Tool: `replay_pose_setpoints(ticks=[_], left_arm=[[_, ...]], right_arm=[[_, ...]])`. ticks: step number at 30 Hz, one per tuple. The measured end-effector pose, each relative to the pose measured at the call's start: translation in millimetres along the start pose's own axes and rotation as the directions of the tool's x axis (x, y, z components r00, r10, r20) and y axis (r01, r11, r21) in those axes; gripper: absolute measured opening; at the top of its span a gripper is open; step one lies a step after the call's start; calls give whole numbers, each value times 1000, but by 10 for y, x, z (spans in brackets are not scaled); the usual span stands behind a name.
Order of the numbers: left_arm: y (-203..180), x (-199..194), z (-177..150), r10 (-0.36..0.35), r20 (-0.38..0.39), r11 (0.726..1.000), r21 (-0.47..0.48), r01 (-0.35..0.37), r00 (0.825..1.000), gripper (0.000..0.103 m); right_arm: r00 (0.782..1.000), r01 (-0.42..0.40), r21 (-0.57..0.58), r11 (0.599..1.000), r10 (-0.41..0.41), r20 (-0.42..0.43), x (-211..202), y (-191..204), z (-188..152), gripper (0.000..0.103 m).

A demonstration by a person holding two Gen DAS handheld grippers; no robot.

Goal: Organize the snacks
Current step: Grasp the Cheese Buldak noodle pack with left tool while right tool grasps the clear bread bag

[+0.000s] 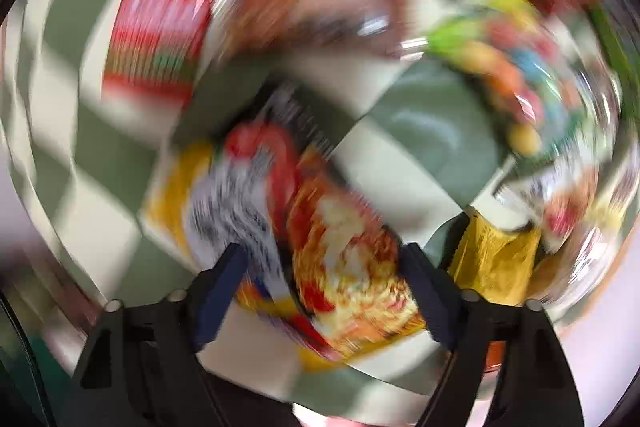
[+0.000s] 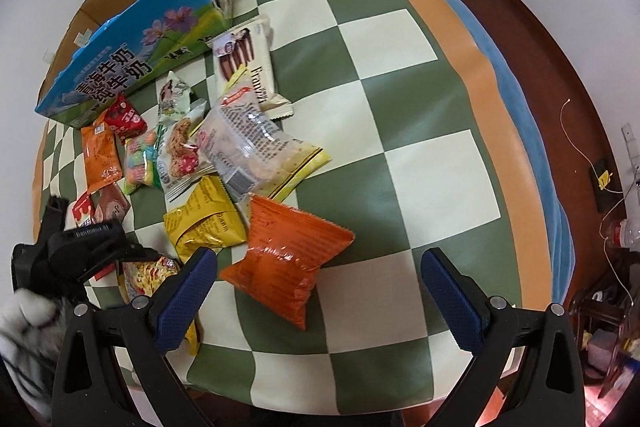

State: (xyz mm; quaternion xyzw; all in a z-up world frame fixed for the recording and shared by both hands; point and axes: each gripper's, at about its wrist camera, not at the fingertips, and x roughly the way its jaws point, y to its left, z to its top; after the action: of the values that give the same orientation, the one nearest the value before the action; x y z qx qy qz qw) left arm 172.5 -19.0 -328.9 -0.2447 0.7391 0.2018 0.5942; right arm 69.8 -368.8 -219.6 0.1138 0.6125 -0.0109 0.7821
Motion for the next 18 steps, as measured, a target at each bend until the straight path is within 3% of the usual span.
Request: replay_pose_setpoints(ticks=[1, 3, 5, 6, 8, 10, 13, 16, 18], left_arm=[[-124, -23, -19, 49, 32, 994, 92, -52, 998, 75], [-324, -21, -59, 132, 82, 957, 248, -148, 988, 75], [-380, -30, -90, 170, 96, 934, 302, -191, 981, 75], [-367, -45, -113, 165, 85, 939, 291, -182, 983, 75], [-220, -225, -80, 54, 18, 978, 199, -56, 998, 74], [4, -336, -175, -115, -63, 992, 41, 118, 991, 75], [261, -302, -353, -314, -138, 941, -174, 289, 939, 75], [351, -86, -400, -386, -201, 899, -302, 317, 900, 75], [408, 95, -364, -400, -215, 878, -369, 305, 891, 76]], right_arm=[[1000, -3, 0, 1000, 3, -2, 7, -17, 19, 103], [1000, -6, -6, 1000, 6, -4, 28, -30, 63, 103], [1000, -7, -24, 1000, 7, -11, 62, -12, 129, 103], [1000, -7, -38, 999, 7, -13, 77, 18, 161, 103], [1000, -5, -94, 996, 4, -14, 108, 122, 243, 103], [1000, -5, -165, 986, 4, -5, 142, 271, 345, 103], [1000, -5, -270, 963, 1, -15, 277, 529, 534, 100], [998, -11, -346, 938, -13, -65, 504, 742, 715, 89], [995, 1, -375, 927, -39, -93, 640, 838, 804, 85]])
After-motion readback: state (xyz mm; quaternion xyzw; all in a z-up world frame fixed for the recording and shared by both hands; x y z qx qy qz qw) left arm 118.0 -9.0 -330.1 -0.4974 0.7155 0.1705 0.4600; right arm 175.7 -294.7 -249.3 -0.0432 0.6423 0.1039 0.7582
